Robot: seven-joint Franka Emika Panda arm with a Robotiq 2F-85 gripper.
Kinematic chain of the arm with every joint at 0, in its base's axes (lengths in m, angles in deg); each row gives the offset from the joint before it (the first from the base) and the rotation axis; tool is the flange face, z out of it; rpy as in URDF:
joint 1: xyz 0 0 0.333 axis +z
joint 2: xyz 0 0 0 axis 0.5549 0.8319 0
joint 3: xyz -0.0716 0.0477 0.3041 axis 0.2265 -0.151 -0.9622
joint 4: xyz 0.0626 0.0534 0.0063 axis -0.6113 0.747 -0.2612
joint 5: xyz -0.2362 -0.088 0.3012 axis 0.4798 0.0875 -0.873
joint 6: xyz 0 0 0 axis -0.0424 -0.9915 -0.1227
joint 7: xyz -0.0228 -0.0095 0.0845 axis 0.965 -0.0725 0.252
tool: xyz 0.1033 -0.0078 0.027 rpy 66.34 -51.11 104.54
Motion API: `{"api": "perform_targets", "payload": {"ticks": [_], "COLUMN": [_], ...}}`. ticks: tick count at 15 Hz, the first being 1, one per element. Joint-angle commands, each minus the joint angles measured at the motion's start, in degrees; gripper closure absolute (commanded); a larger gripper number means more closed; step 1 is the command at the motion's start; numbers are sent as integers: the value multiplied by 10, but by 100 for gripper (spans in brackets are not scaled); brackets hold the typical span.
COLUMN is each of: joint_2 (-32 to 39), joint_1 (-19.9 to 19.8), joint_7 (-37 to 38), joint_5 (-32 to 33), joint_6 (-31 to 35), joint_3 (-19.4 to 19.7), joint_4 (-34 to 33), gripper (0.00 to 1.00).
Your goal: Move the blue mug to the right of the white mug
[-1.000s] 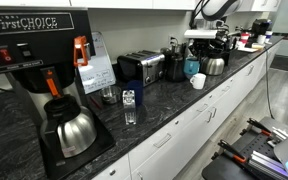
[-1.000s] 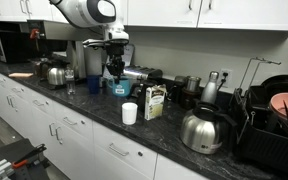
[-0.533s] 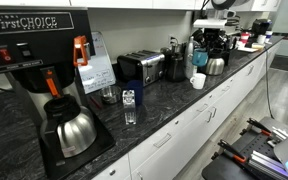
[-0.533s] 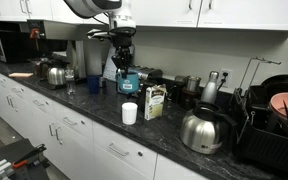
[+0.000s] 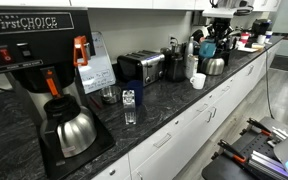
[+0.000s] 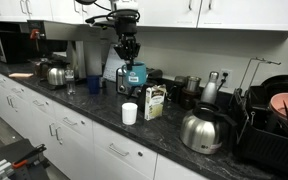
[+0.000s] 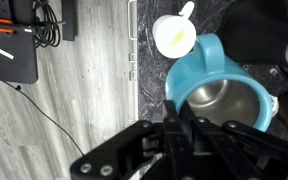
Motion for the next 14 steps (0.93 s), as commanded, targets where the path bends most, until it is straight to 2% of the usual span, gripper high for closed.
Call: {"api": "perform_targets", "payload": {"ticks": [1,6,11,14], "joint_2": [25,79,135,162], "joint_1": [-27,-42,-39,-27], "joint_7": [67,167,274,292], "joint_5": [14,20,43,25], "joint_6": [-3,26,34,32], "joint_3": [-8,4,22,25], "joint_4": [-17,-28,-36,-25], "gripper": [98,98,98,98]}}
